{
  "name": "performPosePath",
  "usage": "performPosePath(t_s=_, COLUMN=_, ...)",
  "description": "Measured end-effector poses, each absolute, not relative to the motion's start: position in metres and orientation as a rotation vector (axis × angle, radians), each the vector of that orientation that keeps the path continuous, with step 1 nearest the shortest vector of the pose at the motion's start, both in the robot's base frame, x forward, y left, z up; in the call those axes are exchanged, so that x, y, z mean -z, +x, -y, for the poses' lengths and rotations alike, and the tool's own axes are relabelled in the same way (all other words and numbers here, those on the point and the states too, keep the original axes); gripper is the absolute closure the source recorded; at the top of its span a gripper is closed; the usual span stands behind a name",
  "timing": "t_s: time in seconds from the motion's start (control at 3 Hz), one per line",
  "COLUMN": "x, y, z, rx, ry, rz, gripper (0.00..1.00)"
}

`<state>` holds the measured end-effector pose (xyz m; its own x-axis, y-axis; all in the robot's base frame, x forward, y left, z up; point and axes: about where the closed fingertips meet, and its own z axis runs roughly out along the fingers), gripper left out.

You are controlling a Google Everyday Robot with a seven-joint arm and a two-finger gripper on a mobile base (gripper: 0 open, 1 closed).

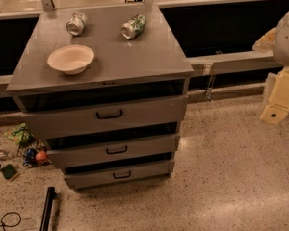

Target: Open bottom drawer

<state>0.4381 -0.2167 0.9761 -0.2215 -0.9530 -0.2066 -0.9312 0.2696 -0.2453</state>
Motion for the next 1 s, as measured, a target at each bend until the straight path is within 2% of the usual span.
performPosePath(t_s=0.67, x=-0.972, y=0.44, z=0.215, rx=0.076, ry=-1.724, rz=-2.222, gripper=0.0)
performPosePath(t_s=1.0, x=-0.929, y=0.45, z=0.203, rx=-0.046, ry=-1.753, rz=-2.178, gripper=0.0)
